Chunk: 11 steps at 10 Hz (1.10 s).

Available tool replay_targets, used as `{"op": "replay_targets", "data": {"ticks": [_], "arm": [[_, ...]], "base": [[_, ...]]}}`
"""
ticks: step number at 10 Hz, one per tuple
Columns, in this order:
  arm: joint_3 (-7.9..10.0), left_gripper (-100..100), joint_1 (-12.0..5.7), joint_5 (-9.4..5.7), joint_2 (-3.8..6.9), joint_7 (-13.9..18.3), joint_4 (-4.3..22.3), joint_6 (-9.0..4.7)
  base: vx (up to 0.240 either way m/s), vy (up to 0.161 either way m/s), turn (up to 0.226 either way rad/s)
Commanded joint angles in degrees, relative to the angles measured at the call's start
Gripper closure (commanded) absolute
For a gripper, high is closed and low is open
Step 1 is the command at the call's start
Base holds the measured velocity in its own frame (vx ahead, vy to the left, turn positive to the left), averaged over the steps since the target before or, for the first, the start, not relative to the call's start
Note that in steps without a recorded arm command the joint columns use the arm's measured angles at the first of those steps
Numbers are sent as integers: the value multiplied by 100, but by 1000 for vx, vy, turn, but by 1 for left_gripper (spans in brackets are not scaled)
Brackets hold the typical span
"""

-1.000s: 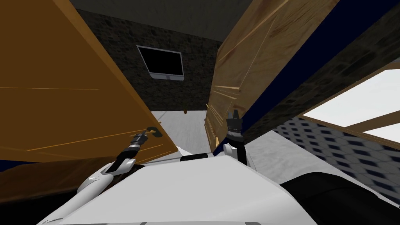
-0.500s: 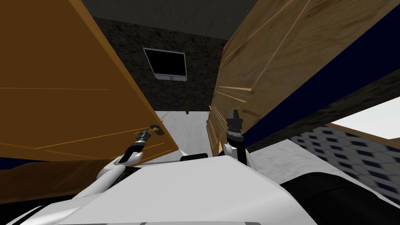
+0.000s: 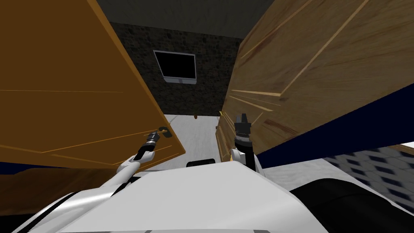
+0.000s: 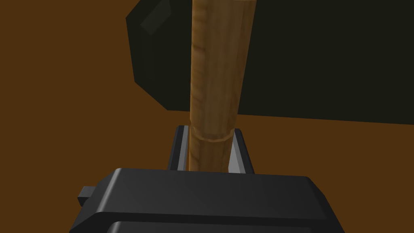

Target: Push the door open

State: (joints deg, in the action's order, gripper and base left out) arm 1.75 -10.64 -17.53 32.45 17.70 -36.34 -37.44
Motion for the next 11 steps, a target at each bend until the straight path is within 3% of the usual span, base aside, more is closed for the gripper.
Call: {"op": "replay_targets", "data": {"ticks": [1,4,7,9,11], "arm": [[76,100,-172,-44,23,-106,157,75],[161,100,-622,-121,-181,-427,458,279],[183,100,-740,-142,-234,-511,537,333],[223,100,-953,-178,-331,-664,680,429],[184,100,-916,-166,-312,-604,717,391]], "base": [[105,-17,78],[166,-10,121],[92,-15,57],[128,-42,110],[94,-14,61]]}}
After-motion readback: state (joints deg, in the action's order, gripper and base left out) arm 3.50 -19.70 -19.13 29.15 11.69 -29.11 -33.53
